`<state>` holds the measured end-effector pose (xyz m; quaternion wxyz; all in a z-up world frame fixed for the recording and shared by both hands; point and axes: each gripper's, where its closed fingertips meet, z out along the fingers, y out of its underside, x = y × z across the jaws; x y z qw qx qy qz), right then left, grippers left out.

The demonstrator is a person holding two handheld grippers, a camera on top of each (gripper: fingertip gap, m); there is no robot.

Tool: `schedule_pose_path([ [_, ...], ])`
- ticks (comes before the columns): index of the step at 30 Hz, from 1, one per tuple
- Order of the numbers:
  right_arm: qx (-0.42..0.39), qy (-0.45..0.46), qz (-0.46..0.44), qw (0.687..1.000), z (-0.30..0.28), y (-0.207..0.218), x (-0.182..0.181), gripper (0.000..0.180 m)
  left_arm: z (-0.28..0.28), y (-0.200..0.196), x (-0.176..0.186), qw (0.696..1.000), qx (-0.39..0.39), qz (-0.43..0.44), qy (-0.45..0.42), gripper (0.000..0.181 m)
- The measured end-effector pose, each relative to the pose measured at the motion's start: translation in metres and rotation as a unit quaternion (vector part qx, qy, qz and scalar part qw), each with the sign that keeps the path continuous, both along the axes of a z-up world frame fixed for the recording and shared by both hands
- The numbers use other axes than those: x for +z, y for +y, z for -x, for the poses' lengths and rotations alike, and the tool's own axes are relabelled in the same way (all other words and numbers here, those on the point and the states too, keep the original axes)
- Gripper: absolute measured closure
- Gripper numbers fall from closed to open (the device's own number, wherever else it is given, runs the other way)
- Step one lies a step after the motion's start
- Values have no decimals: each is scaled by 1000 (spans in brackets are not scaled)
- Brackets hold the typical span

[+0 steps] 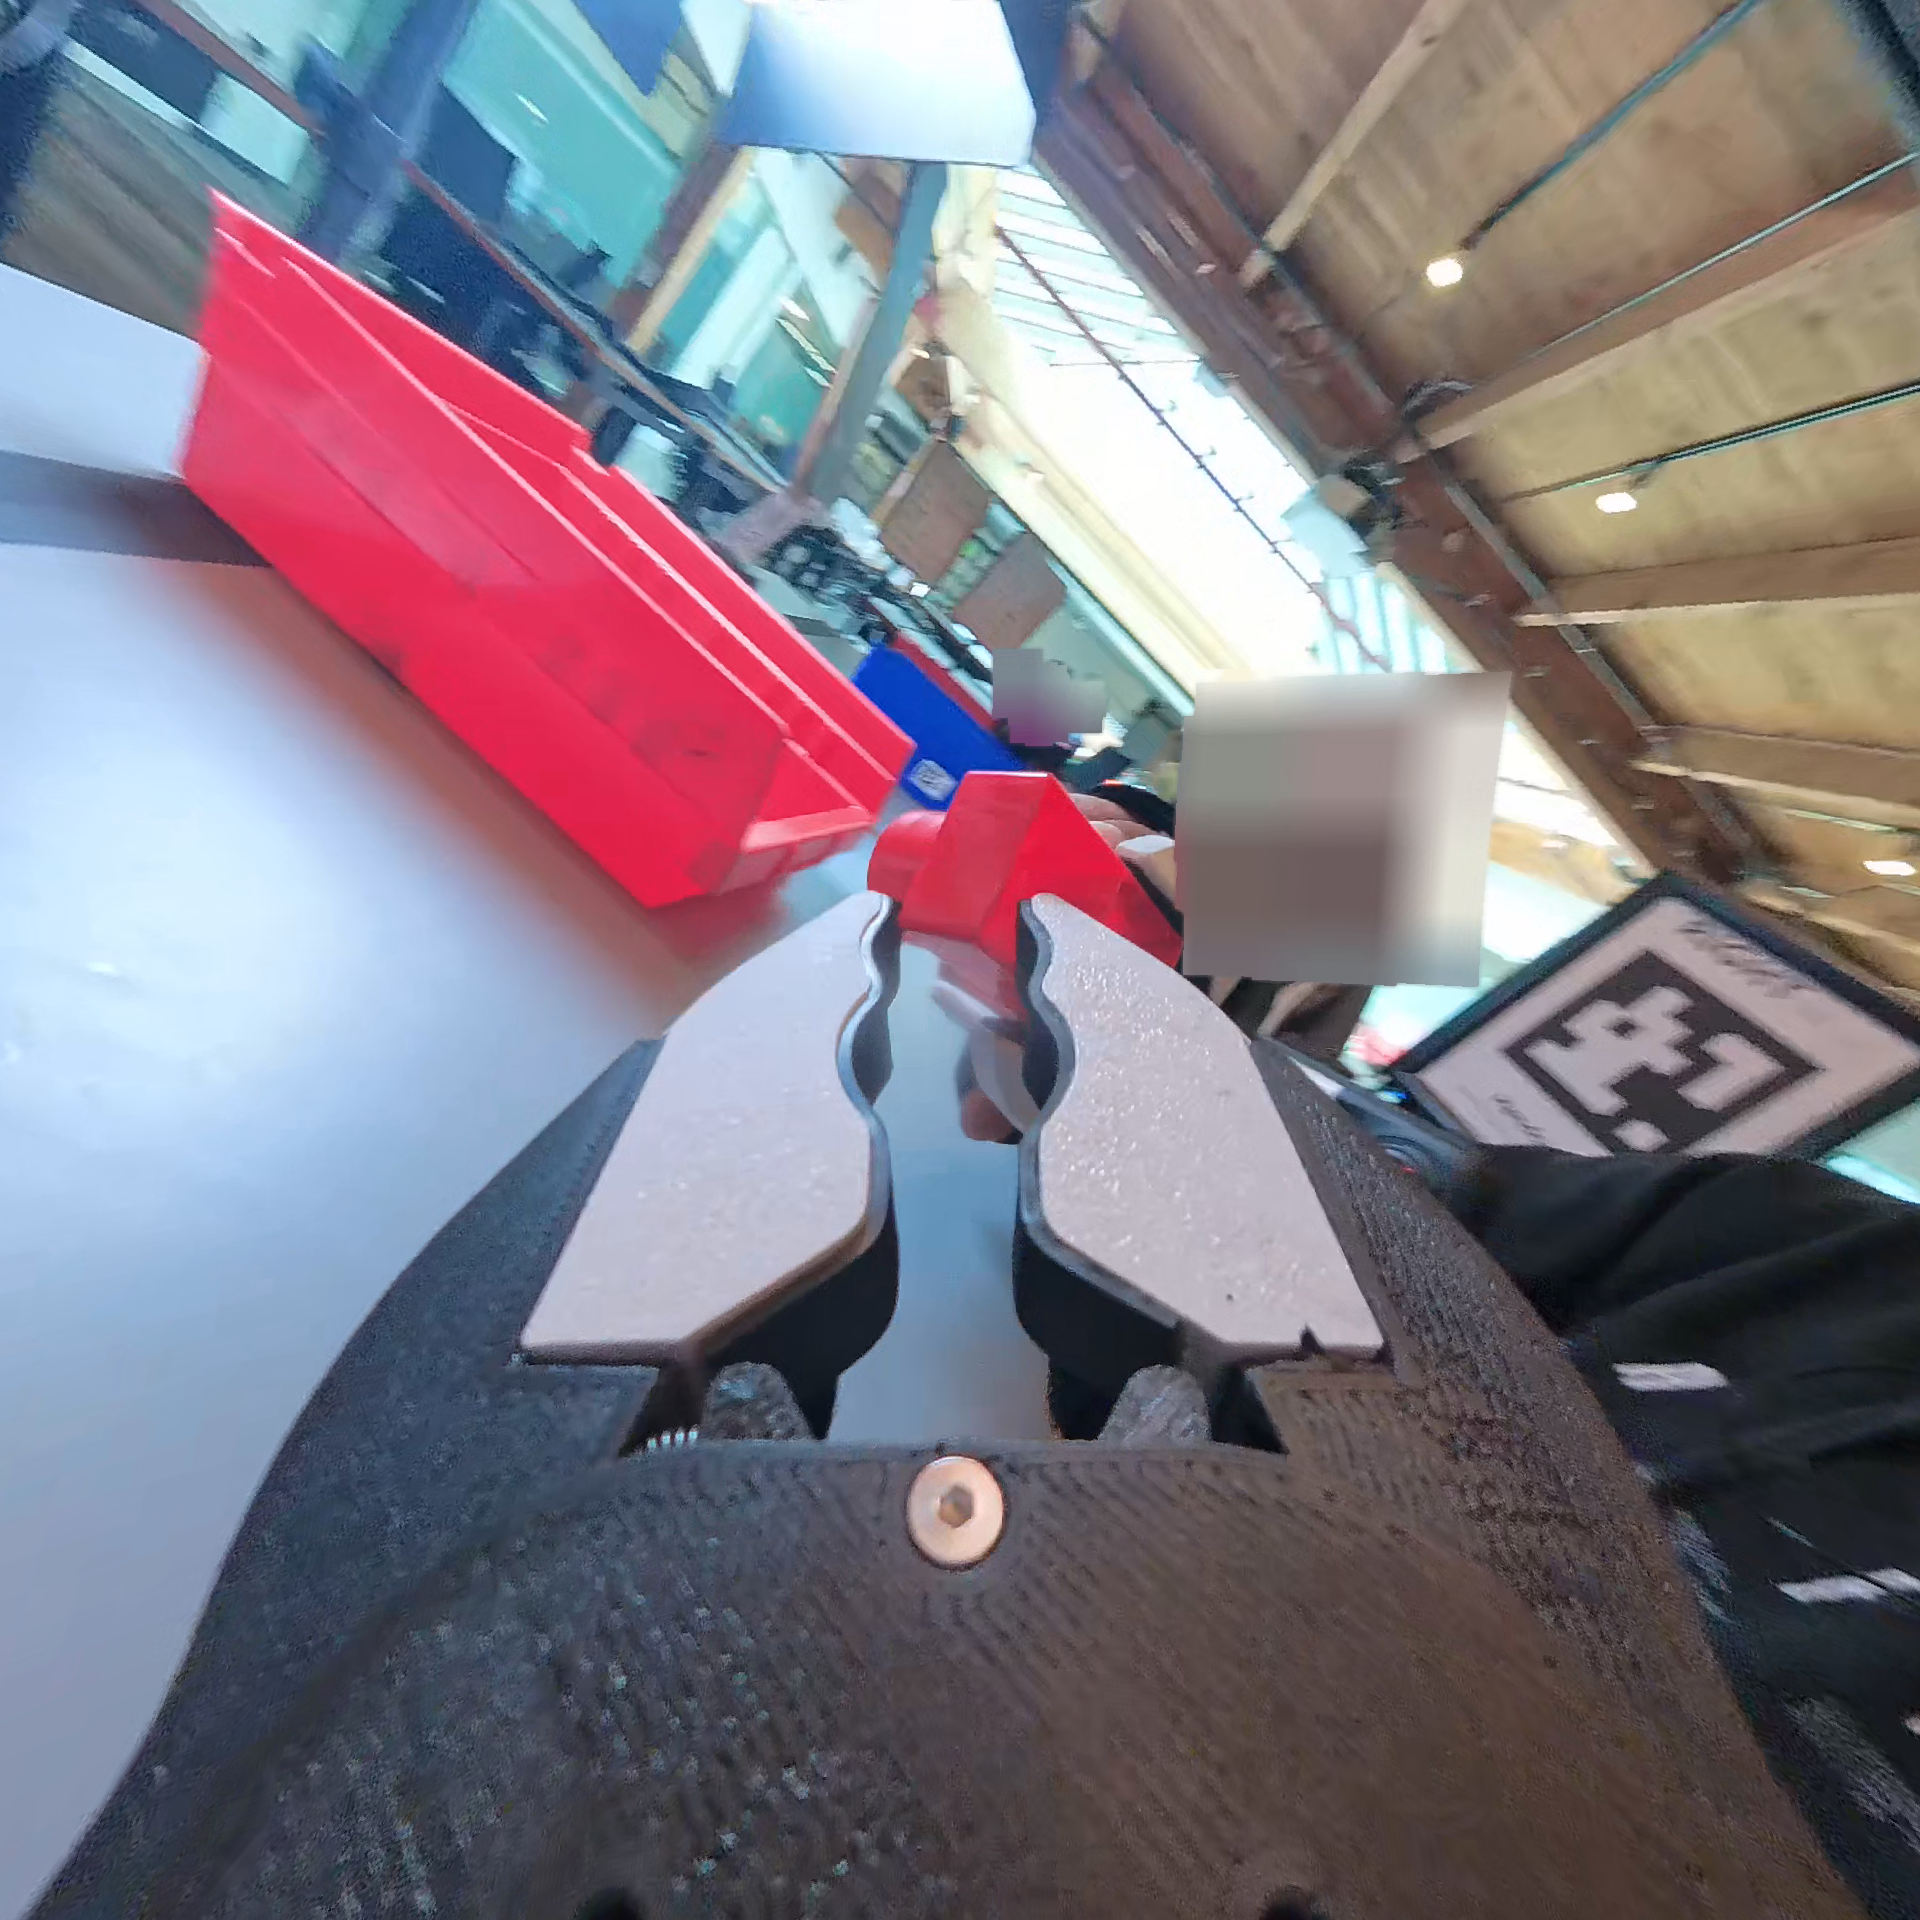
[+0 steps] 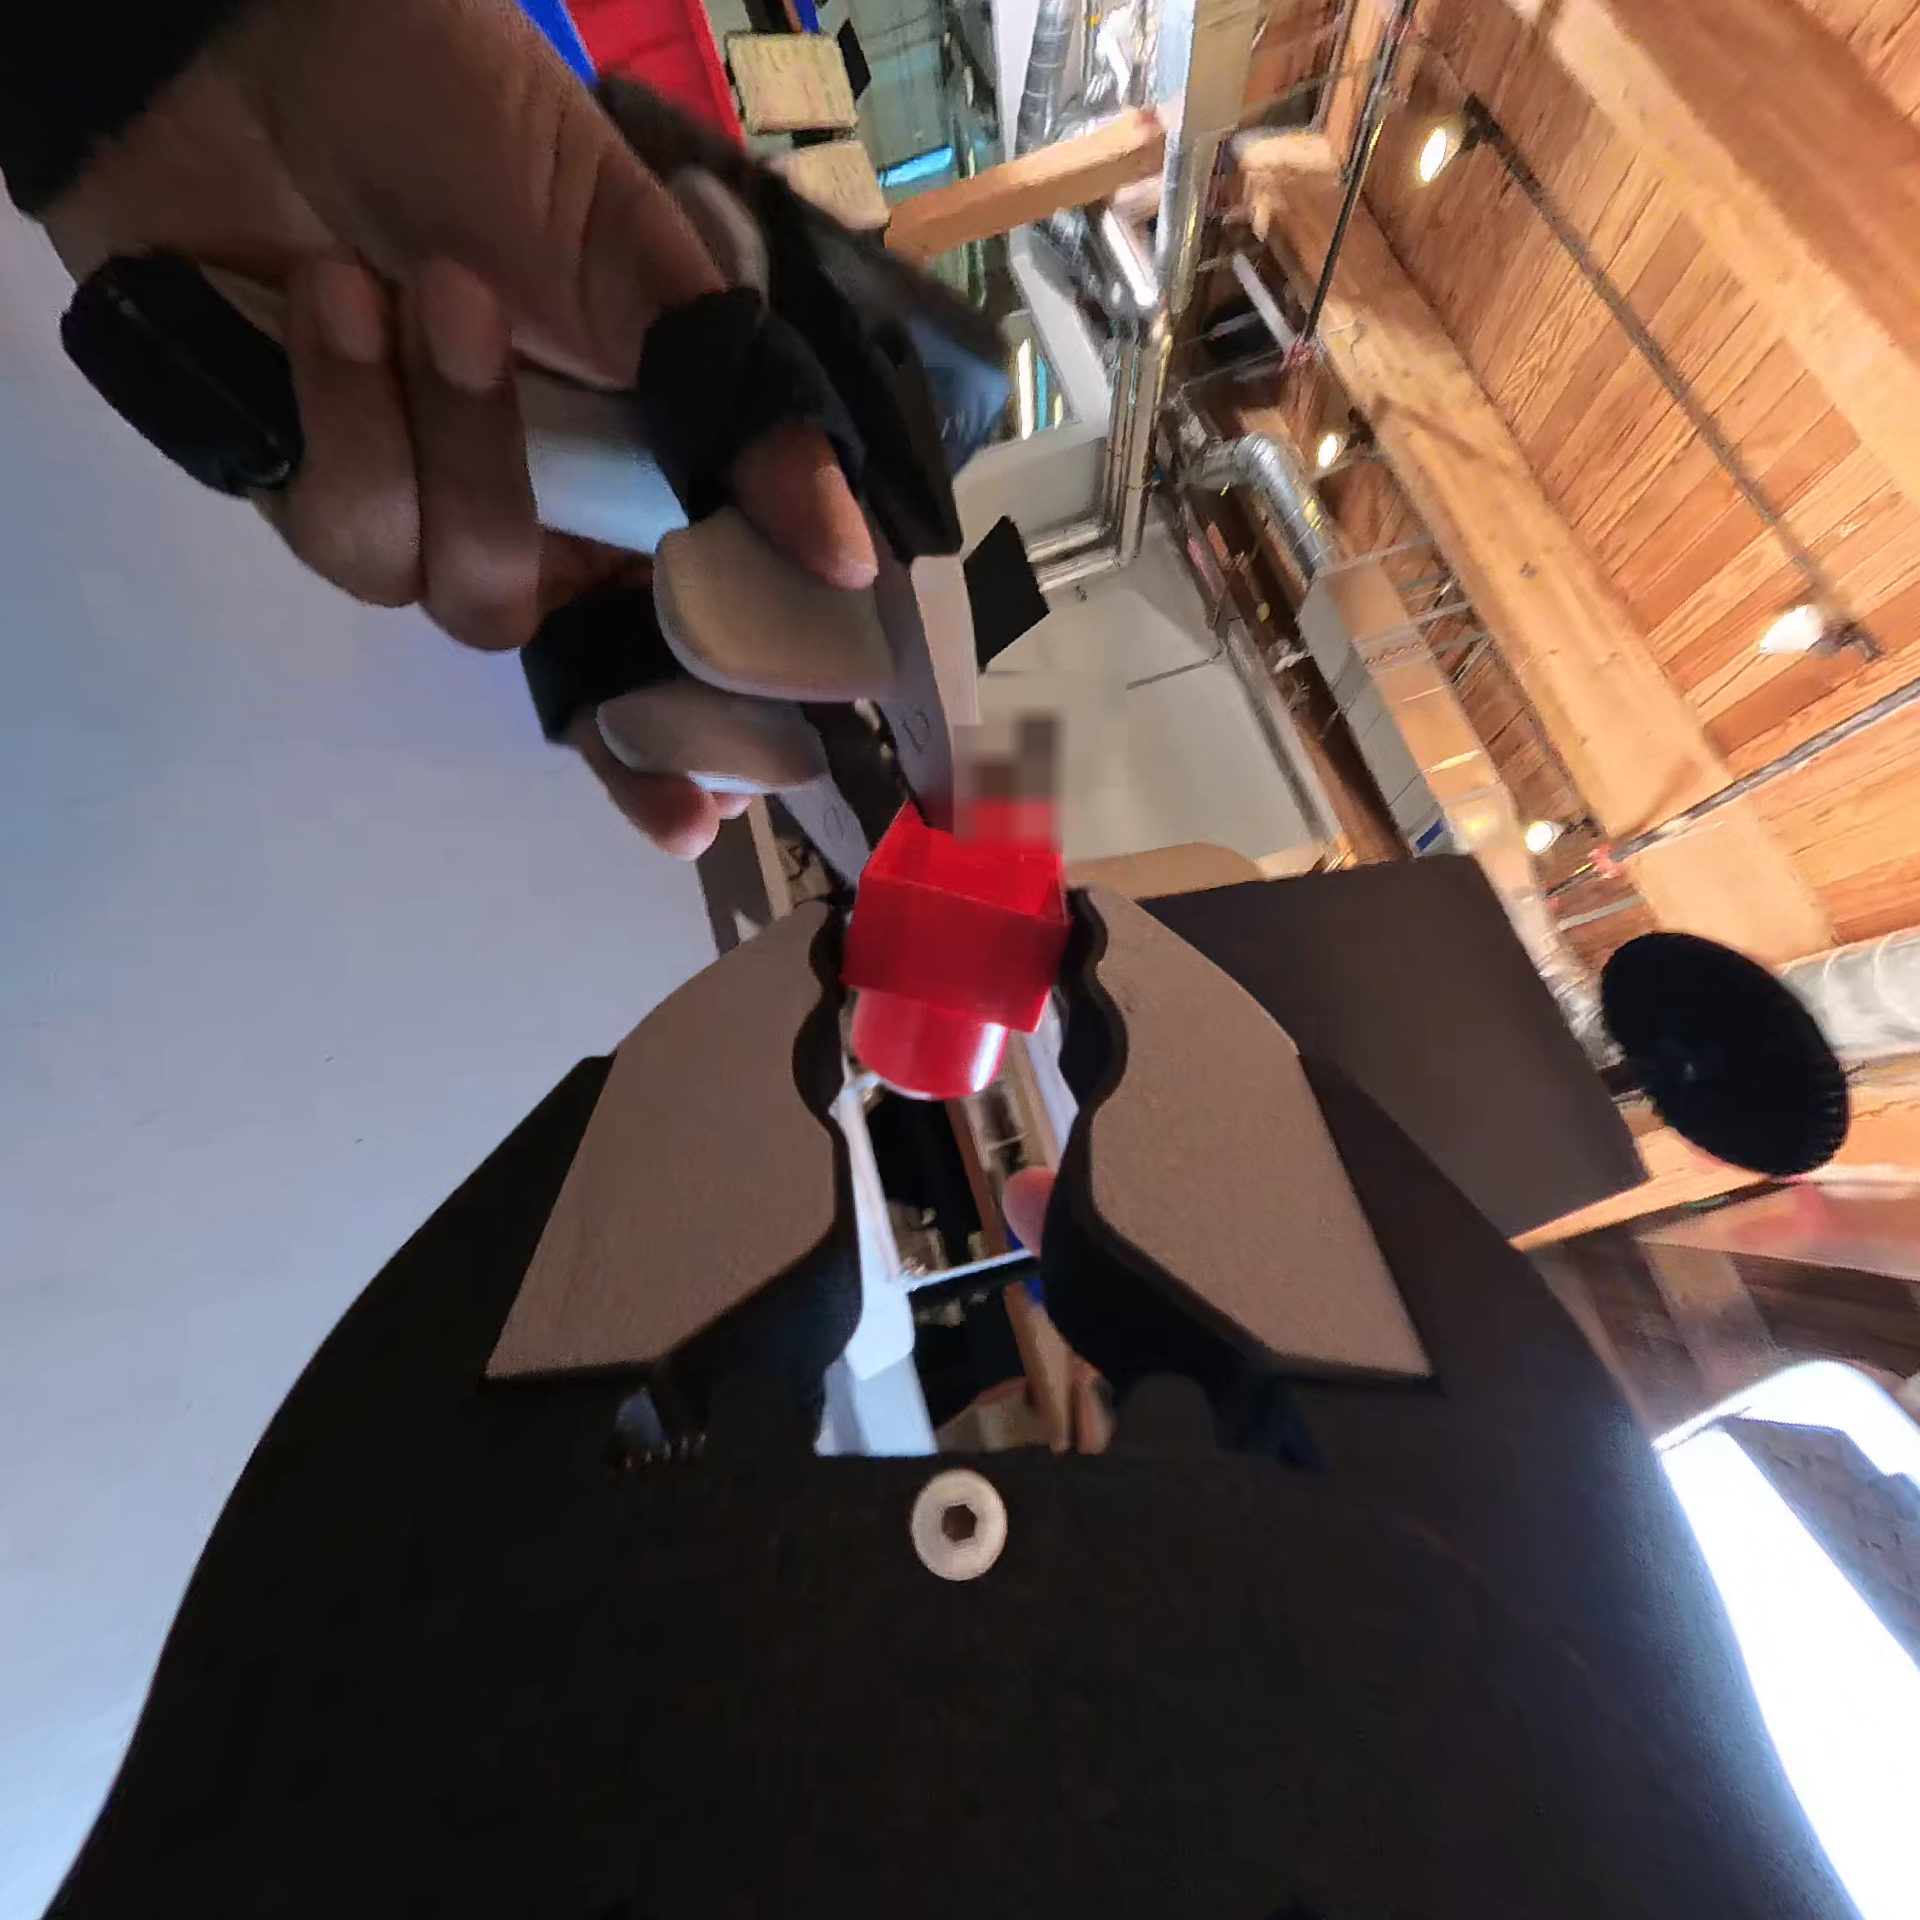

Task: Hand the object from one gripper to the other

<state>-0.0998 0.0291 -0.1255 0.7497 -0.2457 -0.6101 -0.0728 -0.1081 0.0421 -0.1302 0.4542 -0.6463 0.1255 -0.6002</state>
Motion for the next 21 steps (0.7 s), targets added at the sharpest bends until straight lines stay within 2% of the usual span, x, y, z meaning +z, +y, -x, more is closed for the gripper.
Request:
schedule_pose_path([
  [2, -21, -12, 71, 997, 1, 15, -14, 137, 10, 10, -2, 998, 55, -19, 39, 163],
  [3, -29, -17, 123, 992, 1, 23, -21, 129, 17, 14, -4, 993, 87, -36, 70, 163],
  [6, -9, -18, 305, 952, 2, 31, -40, 116, 37, 25, -8, 954, 183, -117, 207, 163],
  [10, 72, 21, 491, 868, 4, 21, -38, 120, 49, 28, -6, 842, 262, -259, 394, 163],
  [12, 111, 38, 574, 811, 6, 14, -33, 122, 45, 25, -5, 775, 278, -330, 462, 163],
  [15, 160, 74, 685, 706, 5, 9, -20, 121, 31, 19, -6, 673, 281, -419, 541, 163],
  [17, 154, 90, 737, 652, 3, 13, -18, 120, 22, 15, -8, 607, 279, -468, 579, 163],
  [19, 138, 94, 755, 634, 2, 17, -21, 117, 14, 12, -10, 562, 272, -500, 600, 163],
  [21, 131, 82, 752, 641, 4, 15, -26, 116, 6, 9, -12, 534, 264, -522, 610, 163],
])
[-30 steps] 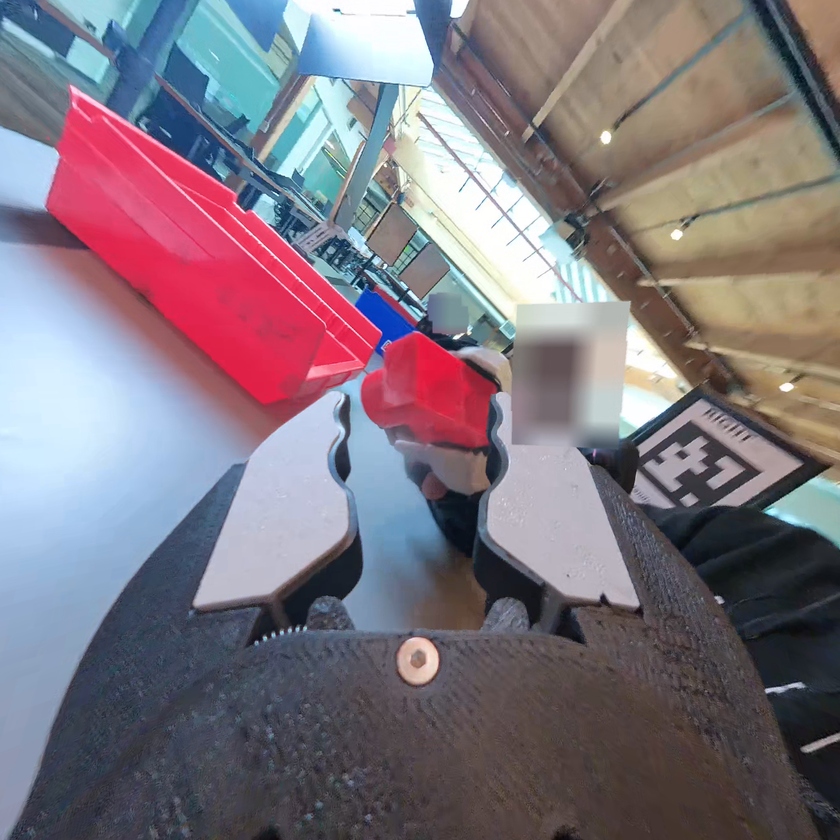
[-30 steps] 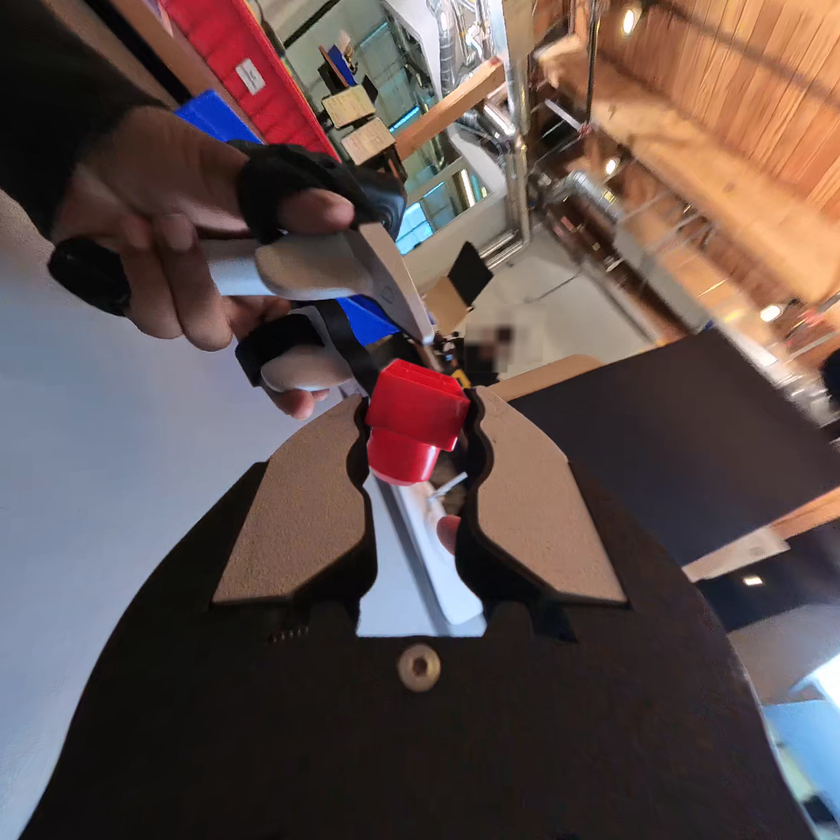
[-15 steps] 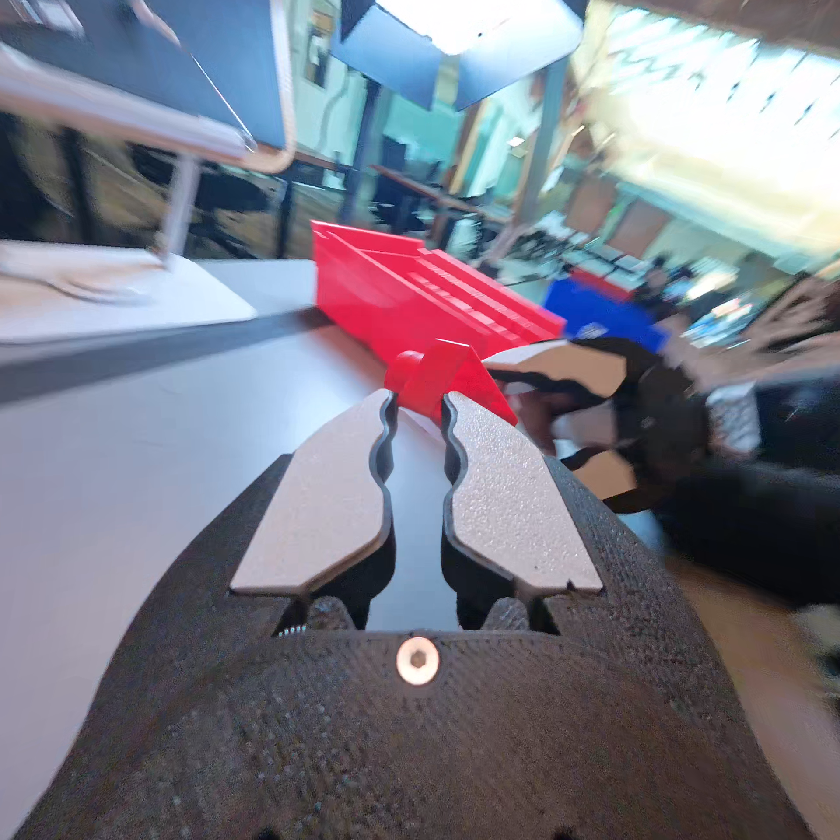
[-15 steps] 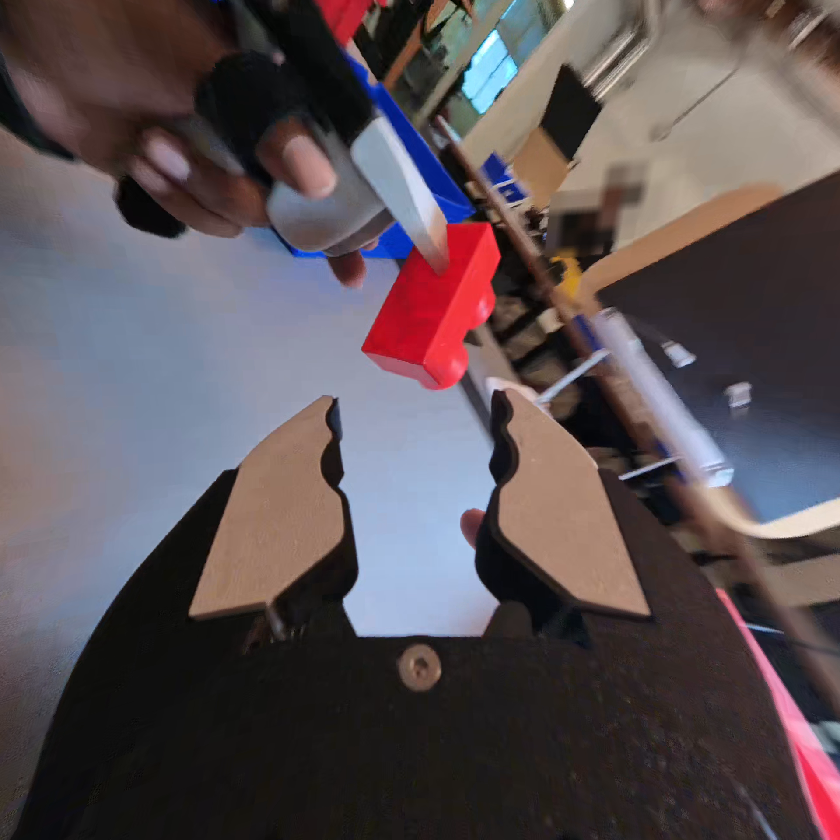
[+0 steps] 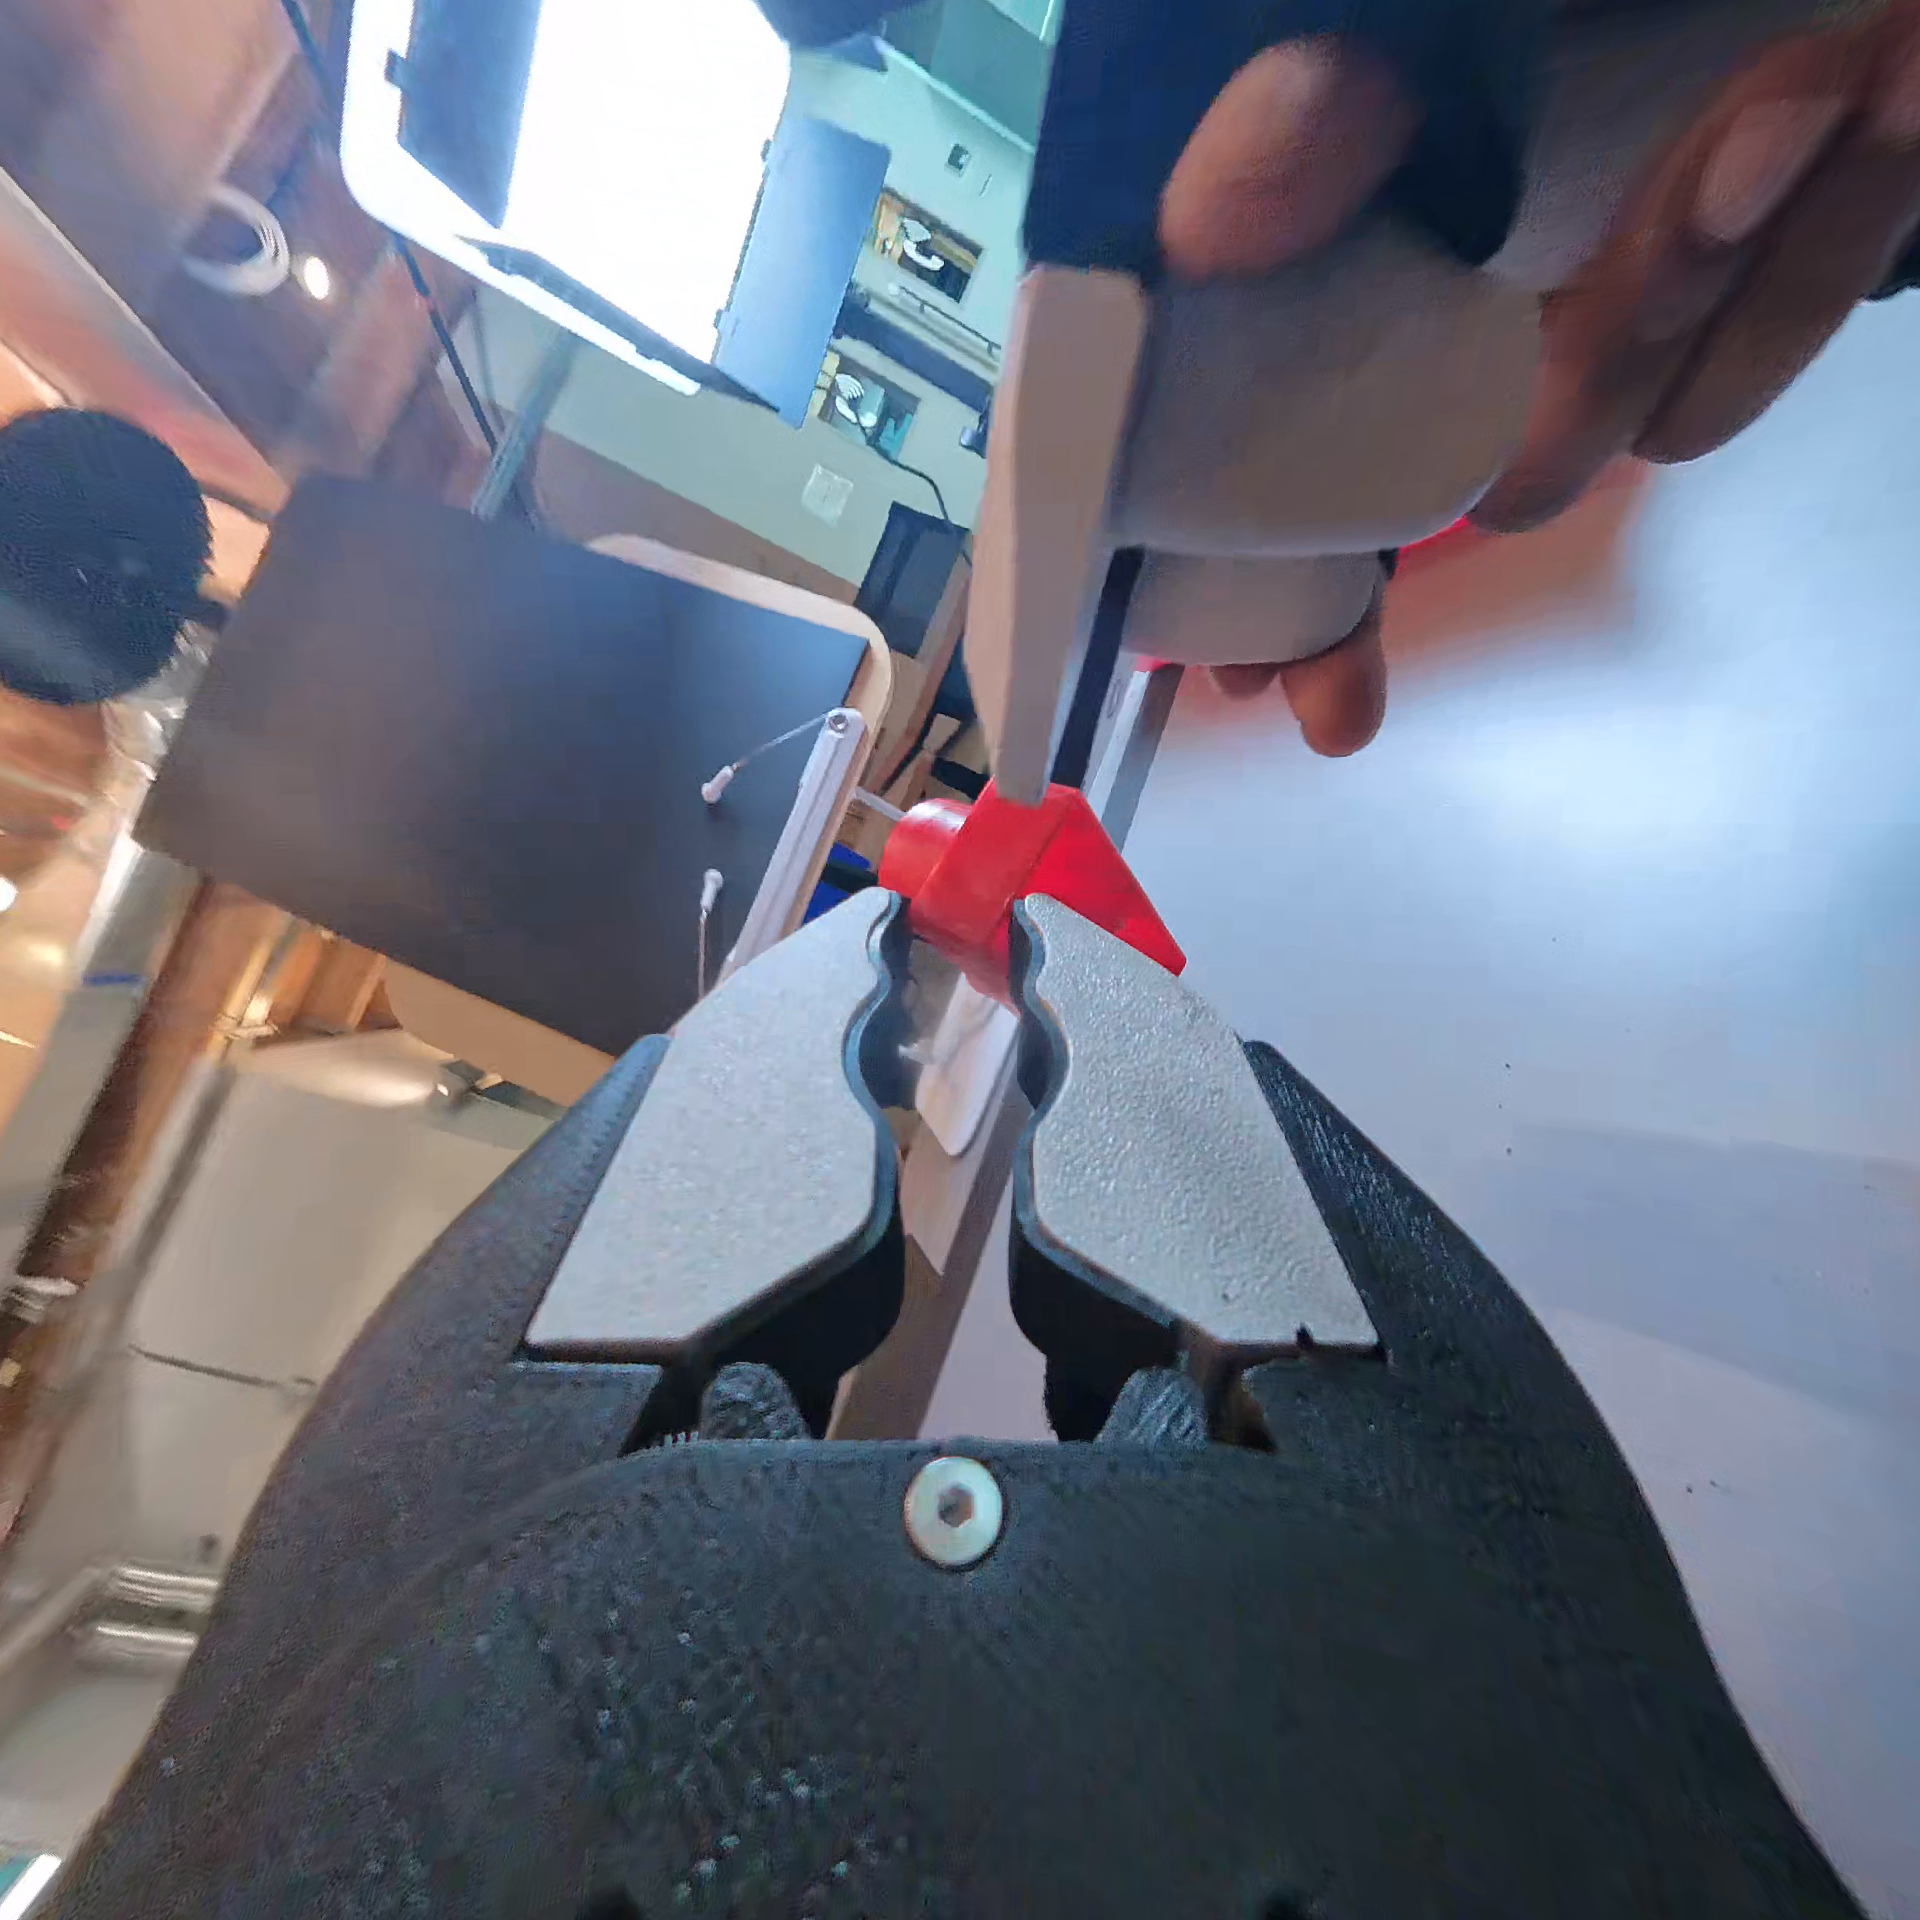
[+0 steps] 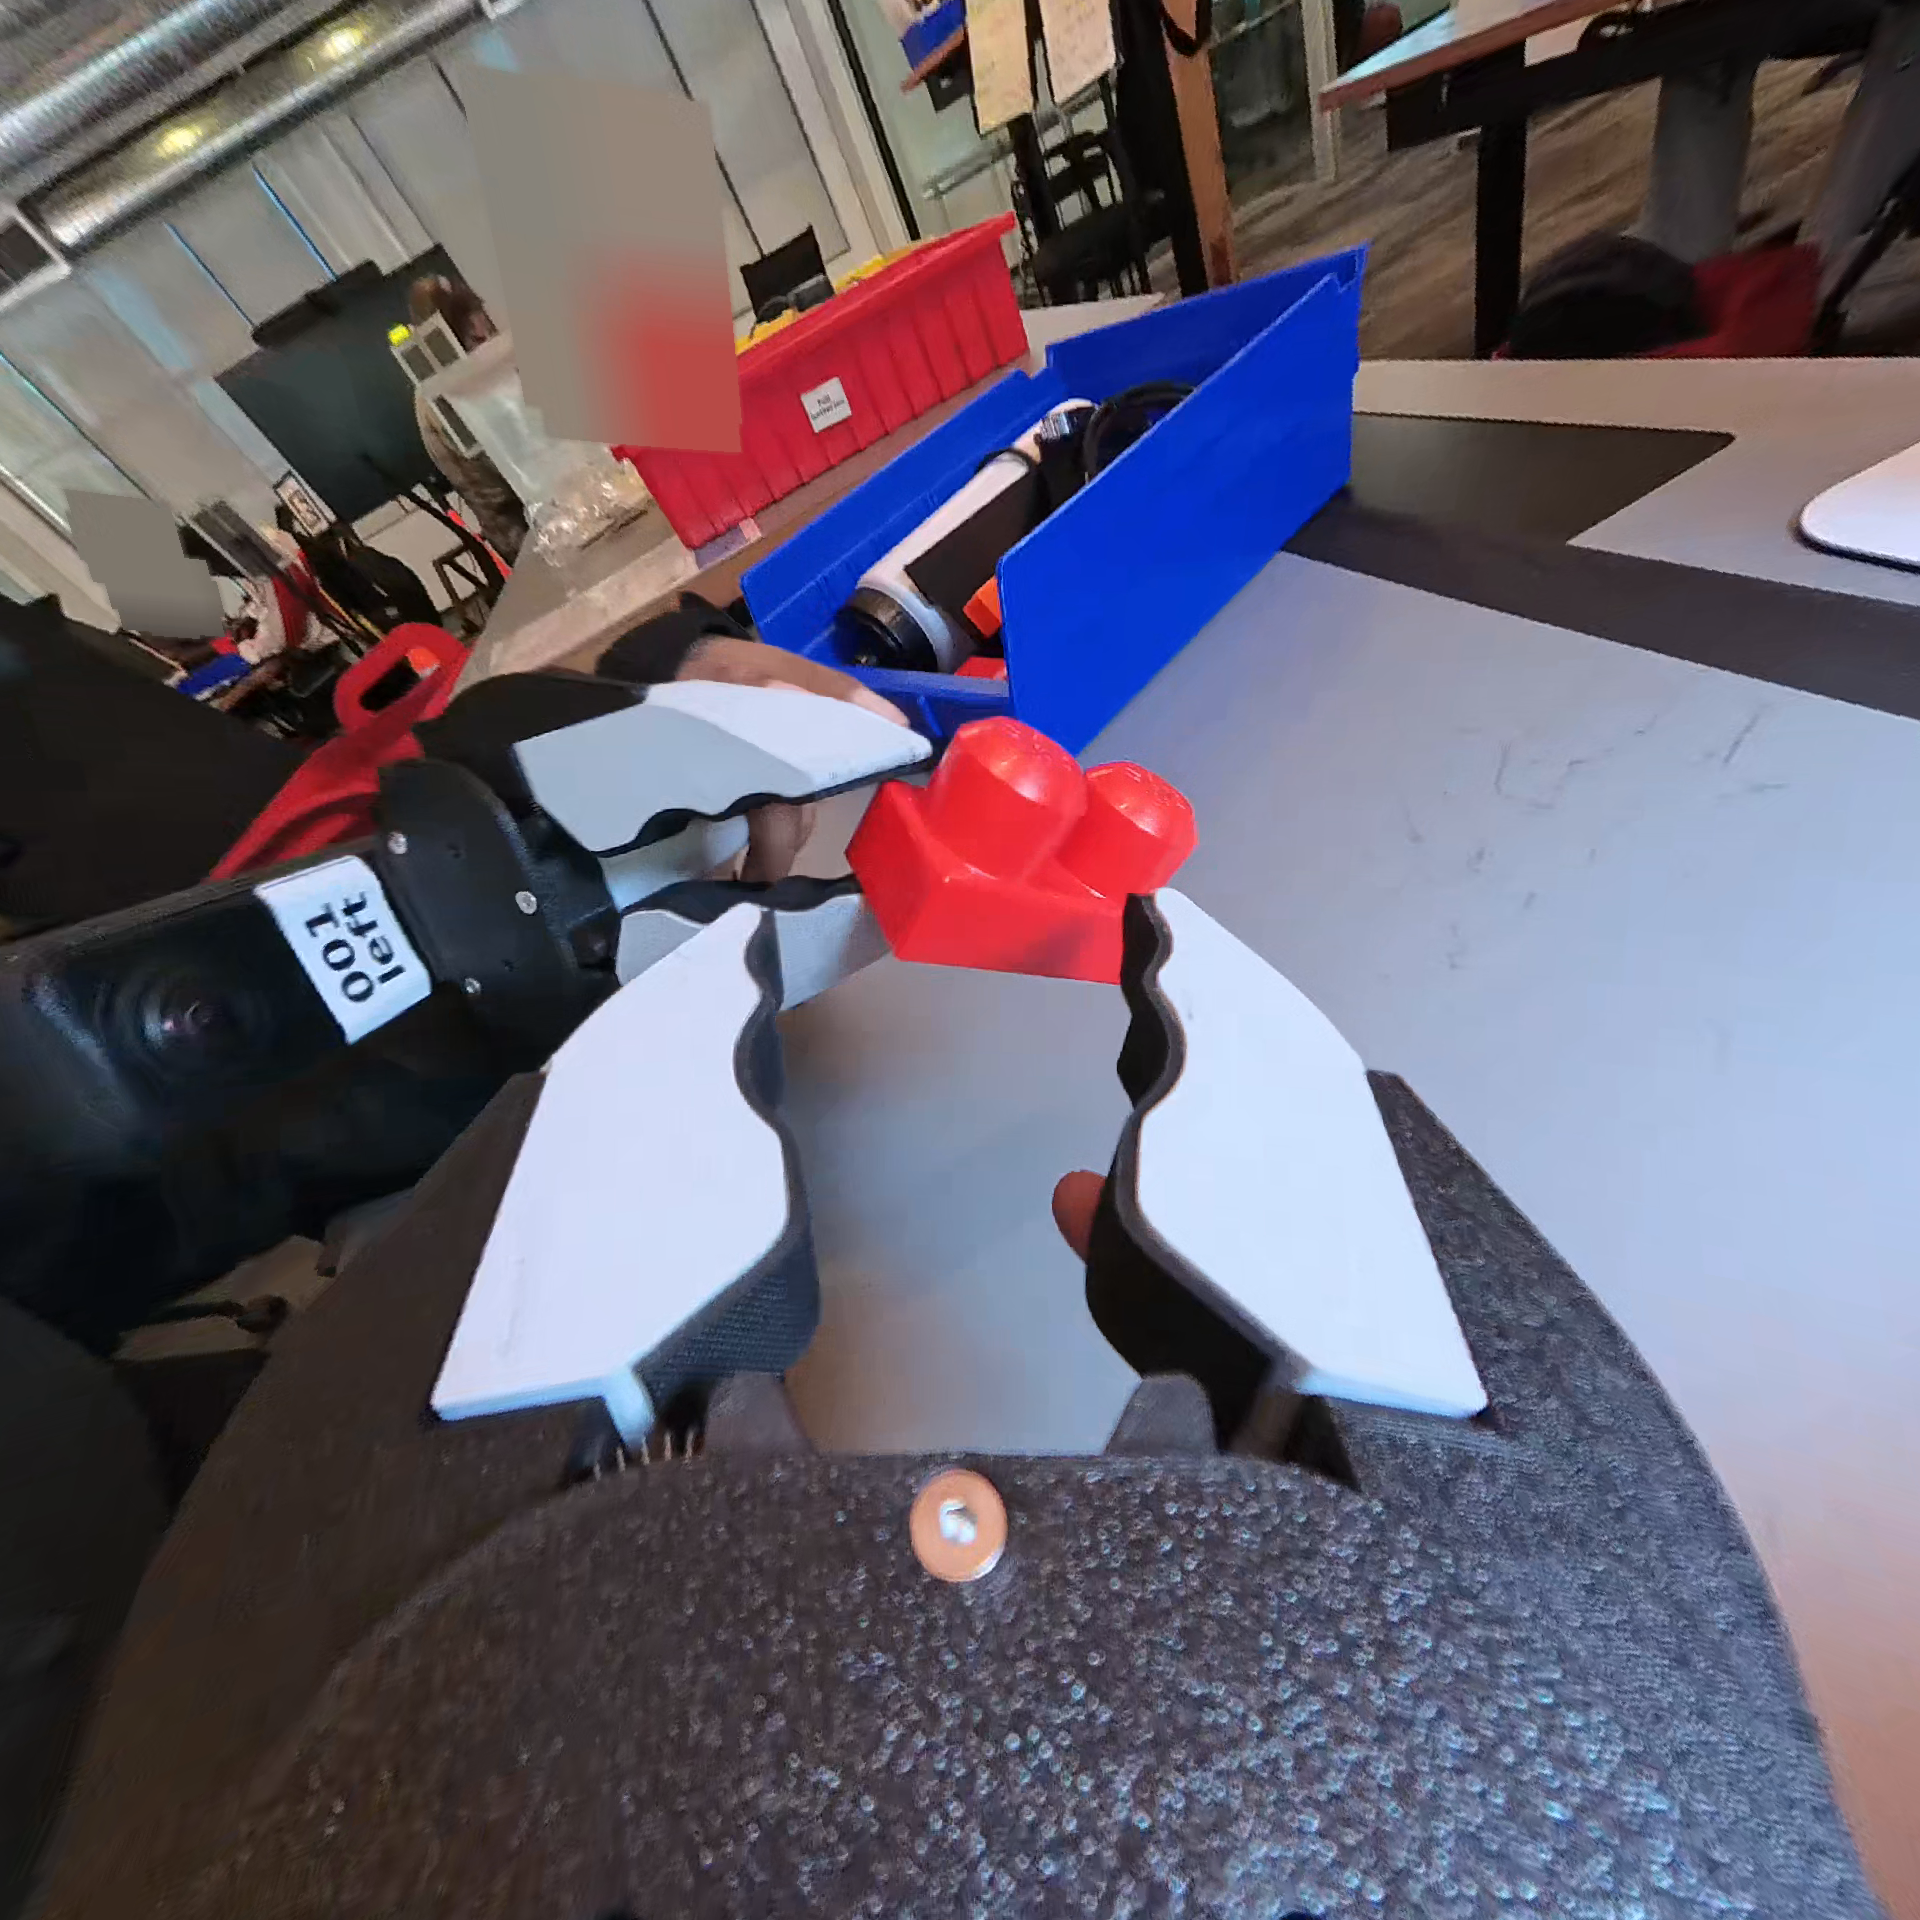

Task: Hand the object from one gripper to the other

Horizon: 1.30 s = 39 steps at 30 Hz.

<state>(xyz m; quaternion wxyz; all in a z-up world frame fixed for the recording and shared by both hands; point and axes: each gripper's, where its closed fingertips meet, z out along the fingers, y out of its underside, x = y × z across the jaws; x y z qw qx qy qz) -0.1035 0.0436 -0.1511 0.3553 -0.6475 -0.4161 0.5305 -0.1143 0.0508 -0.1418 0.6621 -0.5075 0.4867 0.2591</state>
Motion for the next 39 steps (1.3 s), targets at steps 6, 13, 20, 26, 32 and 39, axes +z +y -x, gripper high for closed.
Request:
schedule_pose_path([
  [6, 17, 13, 17, 1000, 0, -3, 1, 122, -15, -12, 3, 997, -29, -48, 61, 163],
  [13, 28, 17, -12, 999, -3, -7, 4, 144, -17, -14, 0, 996, -42, -45, 63, 162],
  [20, 30, 70, -38, 996, -11, -2, 18, 146, -15, -11, 4, 984, -91, 95, -117, 145],
  [26, 0, 96, -224, 970, -21, -4, 37, 146, -6, -7, 13, 790, -203, 360, -453, 125],
  [32, -33, 27, -503, 863, -11, -26, 35, 146, 3, -6, 29, 498, -288, 500, -647, 120],
  [39, -18, -44, -681, 730, 4, -44, 11, 147, -22, -28, 21, 471, -329, 571, -587, 130],
])
